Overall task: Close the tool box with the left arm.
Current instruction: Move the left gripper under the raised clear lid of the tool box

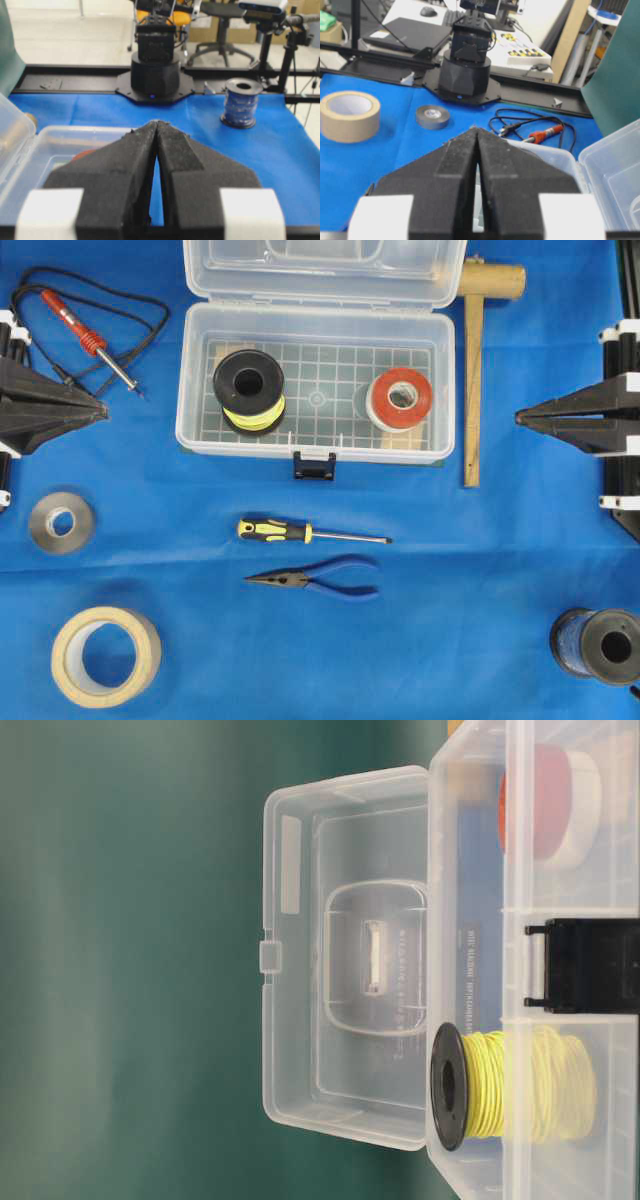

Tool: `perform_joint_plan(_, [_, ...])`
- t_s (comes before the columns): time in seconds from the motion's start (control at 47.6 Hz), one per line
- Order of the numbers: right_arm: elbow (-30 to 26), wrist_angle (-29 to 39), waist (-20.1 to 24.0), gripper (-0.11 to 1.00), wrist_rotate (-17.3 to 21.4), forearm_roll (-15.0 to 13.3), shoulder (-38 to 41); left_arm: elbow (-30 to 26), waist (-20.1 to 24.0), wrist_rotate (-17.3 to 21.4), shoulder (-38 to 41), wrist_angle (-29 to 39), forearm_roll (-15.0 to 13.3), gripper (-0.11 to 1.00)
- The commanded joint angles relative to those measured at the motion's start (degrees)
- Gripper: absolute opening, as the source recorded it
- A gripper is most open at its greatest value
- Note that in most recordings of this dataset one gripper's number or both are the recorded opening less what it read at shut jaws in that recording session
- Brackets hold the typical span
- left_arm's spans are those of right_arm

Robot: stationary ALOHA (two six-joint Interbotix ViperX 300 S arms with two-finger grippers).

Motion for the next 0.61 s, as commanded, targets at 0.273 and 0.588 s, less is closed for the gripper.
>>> perform_joint_plan(0.273, [-3.3,3.5,-3.5,0.0,-0.1,0.0,2.1,-6.6,2.4,5.0,4.2,0.4,-1.6,0.0])
perform_joint_plan(0.588, [-3.2,5.1,-3.9,0.0,-0.2,0.0,2.5,-16.1,14.6,5.9,10.3,6.1,-1.6,0.19])
